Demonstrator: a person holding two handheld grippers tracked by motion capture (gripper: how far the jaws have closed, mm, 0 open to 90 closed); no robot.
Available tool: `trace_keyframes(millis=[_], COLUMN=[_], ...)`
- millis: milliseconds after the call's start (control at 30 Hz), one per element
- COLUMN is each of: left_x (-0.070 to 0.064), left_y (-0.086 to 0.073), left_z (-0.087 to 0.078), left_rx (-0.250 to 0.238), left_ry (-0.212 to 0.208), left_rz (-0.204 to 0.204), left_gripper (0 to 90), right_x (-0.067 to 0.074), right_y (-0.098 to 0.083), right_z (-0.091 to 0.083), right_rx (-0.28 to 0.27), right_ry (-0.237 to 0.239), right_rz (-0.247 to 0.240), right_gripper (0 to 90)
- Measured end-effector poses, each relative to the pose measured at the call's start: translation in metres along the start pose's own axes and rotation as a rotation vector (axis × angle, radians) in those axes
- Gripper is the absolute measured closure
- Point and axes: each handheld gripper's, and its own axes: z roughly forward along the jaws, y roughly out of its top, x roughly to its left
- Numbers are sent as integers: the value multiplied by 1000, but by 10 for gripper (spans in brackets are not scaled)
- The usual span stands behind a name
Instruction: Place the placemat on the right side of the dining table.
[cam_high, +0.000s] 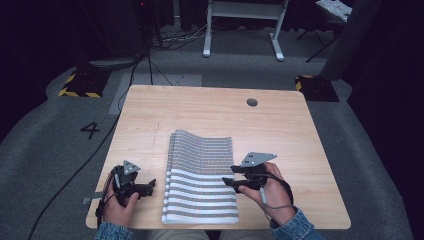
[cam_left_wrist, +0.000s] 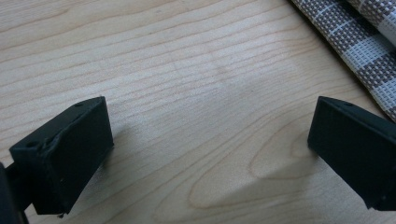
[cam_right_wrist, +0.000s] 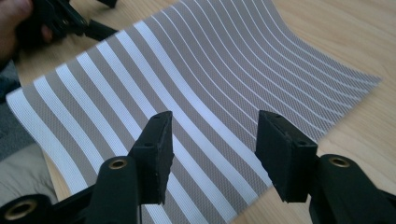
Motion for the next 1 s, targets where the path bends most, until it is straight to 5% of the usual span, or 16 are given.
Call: trace_keyframes(millis=[600, 1000], left_x=[0, 0], left_y=[0, 0], left_z=[0, 0], left_rx=[1, 0], left_ry=[0, -1], left_rz=[1, 1], left_gripper=[2, 1], right_x=[38, 56], right_y=[47, 65], right_z=[57, 96], right_rx=[47, 70], right_ry=[94, 113], right_rz=[-80, -12], right_gripper=[393, 309])
